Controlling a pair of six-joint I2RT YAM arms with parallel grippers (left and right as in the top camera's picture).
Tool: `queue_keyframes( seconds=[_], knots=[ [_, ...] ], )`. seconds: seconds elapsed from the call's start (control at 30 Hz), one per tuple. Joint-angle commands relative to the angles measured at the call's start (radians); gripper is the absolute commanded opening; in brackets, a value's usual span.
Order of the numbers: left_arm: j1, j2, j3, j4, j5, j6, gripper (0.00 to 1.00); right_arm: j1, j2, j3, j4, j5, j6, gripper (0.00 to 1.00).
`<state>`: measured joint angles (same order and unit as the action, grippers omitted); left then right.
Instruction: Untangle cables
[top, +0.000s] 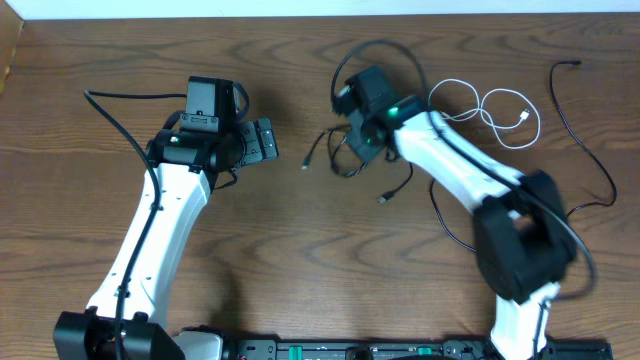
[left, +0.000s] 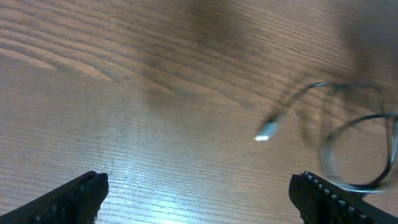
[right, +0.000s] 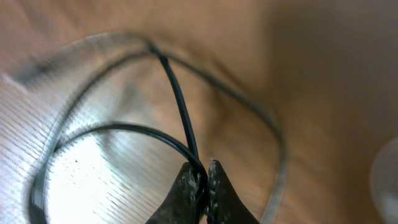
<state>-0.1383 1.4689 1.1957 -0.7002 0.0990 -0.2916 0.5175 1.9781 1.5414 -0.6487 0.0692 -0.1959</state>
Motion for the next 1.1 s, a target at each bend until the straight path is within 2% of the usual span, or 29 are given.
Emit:
queue_keyframes(
  seconds=[0.0, 0.27, 0.33, 0.4, 0.47, 0.5, 0.53, 0.57, 0.6, 0.8, 1.07],
  knots=[
    [0.002, -0.004, 0.000, -0.003, -0.005, -0.001, 0.98, -0.027, -0.121, 0.032, -0.048, 0.161, 0.000, 0.01],
    [0.002, -0.004, 0.000, -0.003, -0.005, -0.001, 0.98, -0.147, -0.178, 0.032, -0.242, 0.347, 0.035, 0.01],
    [0.002, -0.004, 0.000, -0.003, -0.005, -0.001, 0.98, -0.195, -0.177, 0.031, -0.277, 0.340, 0.072, 0.01],
    [0.002, -0.004, 0.000, -0.003, -0.005, -0.001, 0.98, -0.250, -0.177, 0.031, -0.306, 0.201, 0.098, 0.01],
    [0.002, -0.004, 0.000, -0.003, -0.005, -0.001, 0.98, -0.280, -0.176, 0.031, -0.309, -0.021, 0.098, 0.14],
    [0.002, -0.004, 0.000, -0.003, -0.005, -0.001, 0.98, -0.290, -0.175, 0.025, -0.308, -0.134, 0.098, 0.26],
    [0.002, -0.004, 0.000, -0.003, -0.005, -0.001, 0.98, -0.292, -0.175, 0.016, -0.305, -0.204, 0.098, 0.32],
    [0.002, -0.004, 0.000, -0.003, -0.005, -0.001, 0.98, -0.282, -0.170, -0.006, -0.307, -0.270, 0.072, 0.43],
    [0.002, -0.004, 0.000, -0.003, -0.005, -0.001, 0.98, -0.272, -0.165, -0.015, -0.307, -0.270, 0.051, 0.47],
    [0.002, -0.004, 0.000, -0.003, -0.005, -0.001, 0.98, -0.152, -0.092, -0.080, -0.256, -0.237, -0.162, 0.53],
    [0.002, -0.004, 0.000, -0.003, -0.005, -0.001, 0.98, -0.057, 0.043, -0.097, -0.177, -0.169, -0.177, 0.56]
  ],
)
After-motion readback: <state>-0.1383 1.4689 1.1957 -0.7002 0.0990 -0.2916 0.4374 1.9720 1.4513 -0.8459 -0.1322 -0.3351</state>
